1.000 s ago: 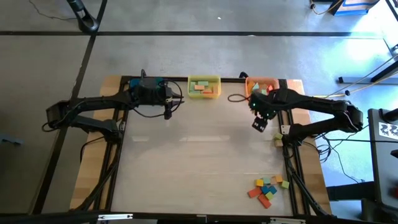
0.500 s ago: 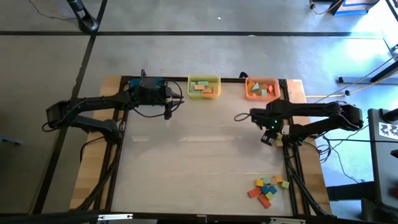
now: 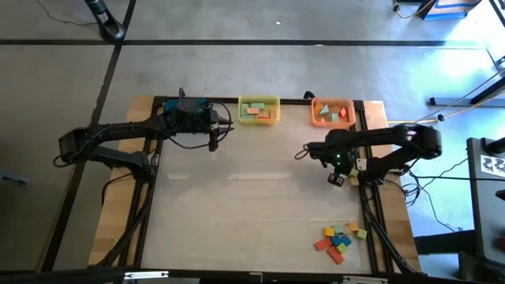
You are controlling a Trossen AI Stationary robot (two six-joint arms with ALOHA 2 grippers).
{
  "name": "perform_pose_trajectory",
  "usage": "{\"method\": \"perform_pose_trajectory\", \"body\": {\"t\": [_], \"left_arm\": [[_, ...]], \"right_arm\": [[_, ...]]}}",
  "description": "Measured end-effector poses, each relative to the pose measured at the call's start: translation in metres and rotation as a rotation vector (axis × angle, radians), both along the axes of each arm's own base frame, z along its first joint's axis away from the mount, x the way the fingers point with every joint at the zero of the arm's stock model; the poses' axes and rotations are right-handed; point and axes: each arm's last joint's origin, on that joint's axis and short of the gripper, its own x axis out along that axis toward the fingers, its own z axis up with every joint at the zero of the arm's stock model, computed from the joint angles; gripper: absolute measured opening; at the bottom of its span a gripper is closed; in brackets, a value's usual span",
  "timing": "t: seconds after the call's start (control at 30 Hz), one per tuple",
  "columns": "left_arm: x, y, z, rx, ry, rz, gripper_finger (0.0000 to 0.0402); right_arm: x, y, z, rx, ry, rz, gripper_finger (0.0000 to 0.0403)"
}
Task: Sort blocks by size
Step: Put the light green square block into the blue bin
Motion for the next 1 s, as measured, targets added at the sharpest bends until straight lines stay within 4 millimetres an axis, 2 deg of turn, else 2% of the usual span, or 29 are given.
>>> {"method": "perform_pose_trajectory", "body": {"t": [0.23, 0.47, 0.57, 0.77, 1.0], "left_arm": [[0.000, 0.000, 0.000, 0.000, 0.000, 0.000, 0.0088], [0.000, 0.000, 0.000, 0.004, 0.000, -0.002, 0.0088], [0.000, 0.000, 0.000, 0.004, 0.000, -0.001, 0.0088], [0.000, 0.000, 0.000, 0.005, -0.002, -0.001, 0.0088], [0.000, 0.000, 0.001, 0.007, -0.006, -0.002, 0.0088]], "right_arm": [[0.006, -0.002, -0.024, 0.039, 0.176, 0.020, 0.0009], [0.010, -0.005, -0.047, 0.008, 0.333, 0.050, 0.0003], [0.011, -0.005, -0.052, 0.040, 0.346, 0.091, 0.0007], [0.016, -0.007, -0.051, 0.043, 0.302, 0.184, 0.0009], [0.043, -0.016, -0.035, -0.057, 0.177, 0.297, 0.0009]]}}
